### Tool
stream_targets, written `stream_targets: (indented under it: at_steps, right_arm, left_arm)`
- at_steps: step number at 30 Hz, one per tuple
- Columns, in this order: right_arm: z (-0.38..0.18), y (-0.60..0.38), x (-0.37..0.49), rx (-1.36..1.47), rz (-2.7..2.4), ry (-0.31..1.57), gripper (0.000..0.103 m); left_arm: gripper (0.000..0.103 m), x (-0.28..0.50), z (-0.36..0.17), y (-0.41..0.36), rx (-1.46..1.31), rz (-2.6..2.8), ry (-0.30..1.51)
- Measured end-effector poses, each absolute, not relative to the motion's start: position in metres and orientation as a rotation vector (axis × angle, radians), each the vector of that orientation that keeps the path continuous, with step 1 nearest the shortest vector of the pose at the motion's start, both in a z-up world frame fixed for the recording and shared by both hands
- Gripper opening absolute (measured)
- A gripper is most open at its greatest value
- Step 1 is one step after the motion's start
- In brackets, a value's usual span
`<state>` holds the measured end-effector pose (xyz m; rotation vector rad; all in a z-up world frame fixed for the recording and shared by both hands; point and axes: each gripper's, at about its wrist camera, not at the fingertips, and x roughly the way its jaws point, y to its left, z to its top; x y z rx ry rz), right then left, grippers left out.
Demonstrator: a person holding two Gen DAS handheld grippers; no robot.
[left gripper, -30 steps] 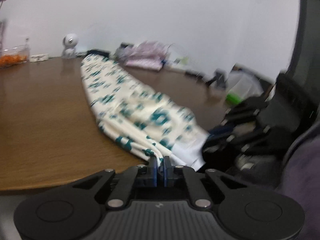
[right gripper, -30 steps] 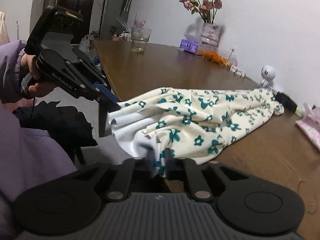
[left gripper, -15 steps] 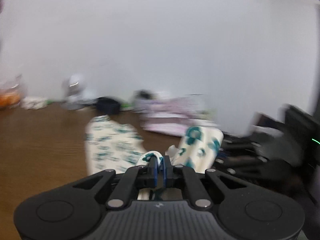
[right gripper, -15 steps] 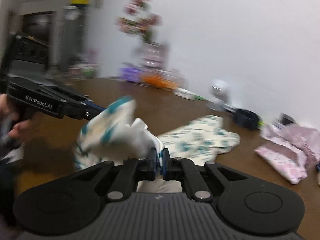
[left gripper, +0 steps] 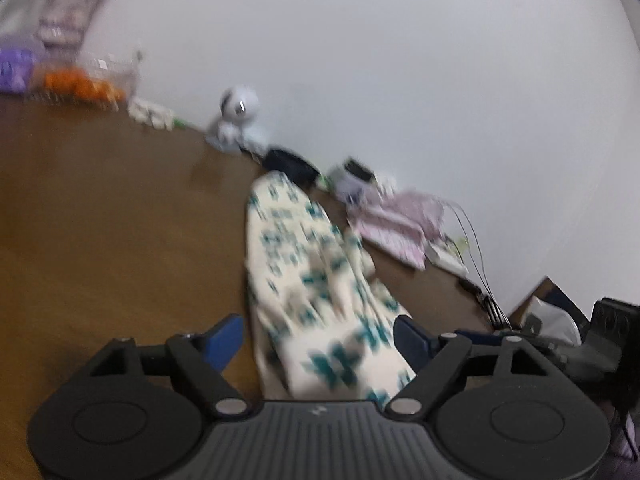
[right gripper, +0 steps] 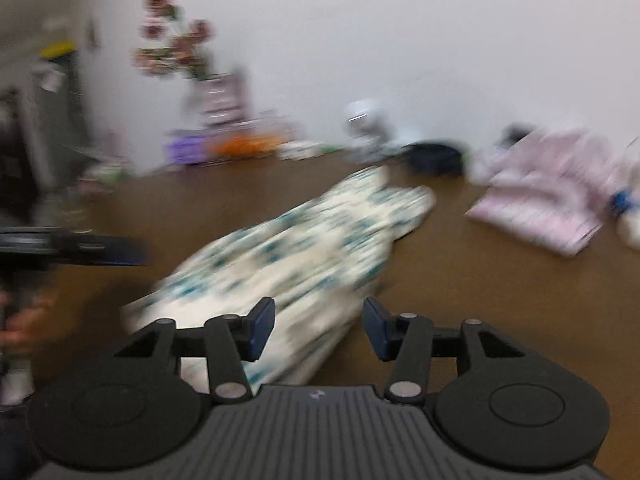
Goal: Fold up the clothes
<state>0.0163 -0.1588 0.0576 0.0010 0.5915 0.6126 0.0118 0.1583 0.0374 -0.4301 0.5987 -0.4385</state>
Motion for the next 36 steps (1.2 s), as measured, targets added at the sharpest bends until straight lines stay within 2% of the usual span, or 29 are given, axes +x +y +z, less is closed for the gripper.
stream_targets:
  at_steps: [1, 3, 4, 6, 7, 8, 9, 10, 11, 13, 21, 24, 27, 29, 30, 32, 36]
  right_arm:
    - [0.049, -0.154, 0.011, 0.002, 0.636, 0.612, 0.058]
    - [0.035, -0.143, 0.004, -0.007, 0.646, 0.642, 0.058]
    - [0.03, -0.14, 0.005, -0.018, 0.622, 0.647, 0.058]
    - [0.025, -0.135, 0.004, -0.03, 0.609, 0.626, 0.056]
    - [0.025, -0.134, 0.004, -0.024, 0.626, 0.614, 0.042]
    - [0.024, -0.133, 0.006, -0.009, 0.646, 0.618, 0.018]
    - [0.024, -0.133, 0.01, 0.016, 0.657, 0.636, 0.012]
    - [0.023, -0.134, 0.014, 0.045, 0.66, 0.654, 0.011]
    - [0.023, -0.135, 0.013, 0.062, 0.659, 0.658, 0.008]
    - [0.026, -0.139, 0.005, 0.087, 0.673, 0.665, 0.004]
    - [0.033, -0.191, -0.081, 0.097, 0.724, 0.7, 0.003]
    - [0.034, -0.215, -0.125, 0.118, 0.741, 0.712, 0.004]
    - [0.044, -0.23, -0.152, 0.133, 0.697, 0.666, 0.012]
    - [0.056, -0.235, -0.159, 0.138, 0.672, 0.6, 0.025]
    - [0.059, -0.235, -0.158, 0.14, 0.662, 0.58, 0.036]
    - [0.062, -0.234, -0.148, 0.159, 0.642, 0.557, 0.046]
    - [0.04, -0.234, -0.094, 0.254, 0.595, 0.648, 0.047]
  left_arm:
    - [0.08, 0.016, 0.034, 0.151, -0.429, -0.442, 0.615]
    - [0.072, 0.022, 0.027, 0.138, -0.425, -0.444, 0.648]
    - [0.061, 0.023, 0.024, 0.136, -0.418, -0.422, 0.665]
    - [0.057, 0.024, 0.018, 0.134, -0.433, -0.397, 0.679]
    - [0.053, 0.024, 0.016, 0.134, -0.45, -0.392, 0.679]
    - [0.049, 0.023, 0.015, 0.134, -0.468, -0.392, 0.679]
    - [0.04, 0.022, 0.014, 0.133, -0.482, -0.393, 0.68]
    - [0.029, 0.02, 0.013, 0.131, -0.482, -0.397, 0.682]
    - [0.023, 0.019, 0.011, 0.128, -0.482, -0.4, 0.685]
    - [0.021, 0.013, 0.011, 0.122, -0.467, -0.402, 0.693]
    - [0.021, -0.072, 0.015, 0.091, -0.434, -0.513, 0.751]
    - [0.026, -0.108, 0.019, 0.082, -0.431, -0.543, 0.77]
    - [0.039, -0.125, 0.031, 0.082, -0.392, -0.543, 0.717]
    - [0.047, -0.121, 0.037, 0.087, -0.396, -0.535, 0.688]
    - [0.049, -0.117, 0.039, 0.089, -0.406, -0.535, 0.682]
    - [0.054, -0.104, 0.037, 0.09, -0.429, -0.541, 0.687]
    - [0.054, -0.074, 0.031, 0.083, -0.458, -0.545, 0.718]
